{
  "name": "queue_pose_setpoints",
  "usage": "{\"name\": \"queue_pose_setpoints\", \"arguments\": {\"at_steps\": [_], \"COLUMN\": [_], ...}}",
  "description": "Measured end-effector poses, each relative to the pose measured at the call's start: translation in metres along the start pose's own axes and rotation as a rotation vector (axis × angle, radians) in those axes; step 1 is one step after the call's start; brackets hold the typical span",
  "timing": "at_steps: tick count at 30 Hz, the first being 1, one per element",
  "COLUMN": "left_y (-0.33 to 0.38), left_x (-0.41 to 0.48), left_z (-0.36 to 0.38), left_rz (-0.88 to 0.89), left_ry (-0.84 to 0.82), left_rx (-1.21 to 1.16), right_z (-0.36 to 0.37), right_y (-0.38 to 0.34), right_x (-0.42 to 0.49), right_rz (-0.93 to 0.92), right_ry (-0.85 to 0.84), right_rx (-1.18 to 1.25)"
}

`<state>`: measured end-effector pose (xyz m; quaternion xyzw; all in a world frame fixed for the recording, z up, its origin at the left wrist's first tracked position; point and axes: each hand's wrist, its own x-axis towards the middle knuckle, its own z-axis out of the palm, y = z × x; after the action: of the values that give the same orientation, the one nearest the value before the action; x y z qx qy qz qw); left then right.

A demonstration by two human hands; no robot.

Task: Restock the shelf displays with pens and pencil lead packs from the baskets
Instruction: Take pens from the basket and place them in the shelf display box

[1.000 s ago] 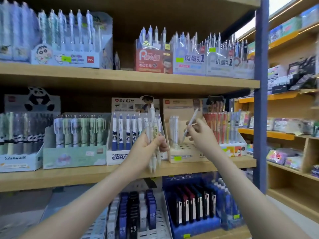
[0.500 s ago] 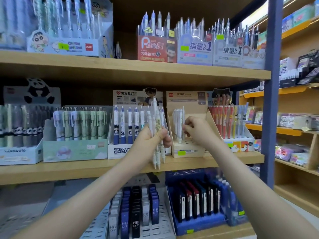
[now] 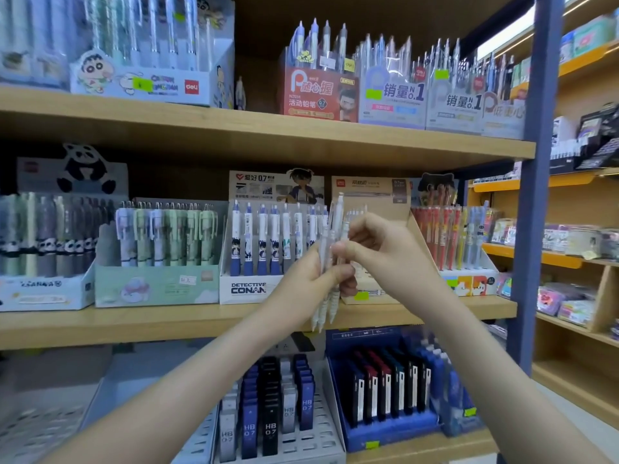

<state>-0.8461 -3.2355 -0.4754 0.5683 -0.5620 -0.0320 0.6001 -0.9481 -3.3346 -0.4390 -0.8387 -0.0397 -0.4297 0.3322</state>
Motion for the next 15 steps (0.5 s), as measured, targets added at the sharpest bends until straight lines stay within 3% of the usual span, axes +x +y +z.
{"name": "queue_pose_setpoints", "arguments": {"at_steps": [5,9,12,15], "left_y": [0.004,0.002,-0.001,-0.003], "left_x": [0.0,0.002,0.003,0.003], "left_z": [-0.003,-0.004,-0.008,-0.011], "left_rz": [-0.028,-0.032,-0.042,-0.048], "left_ry": [0.025,0.131,0.197,0.226], "left_rx": [-0.068,-0.103,-0.094,-0.109], "right_z": [-0.012,-0.03,-0.037,-0.036], "right_y": [0.009,0.025,0.04,0.055], "right_x": [0.002,0.013,0.019,0.024], "right_rz": [0.085,0.123,0.097,0.051], "right_ry": [0.065,0.362,0.466,0.429], "right_rx": [0.221,0.343,0.243,0.07]}}
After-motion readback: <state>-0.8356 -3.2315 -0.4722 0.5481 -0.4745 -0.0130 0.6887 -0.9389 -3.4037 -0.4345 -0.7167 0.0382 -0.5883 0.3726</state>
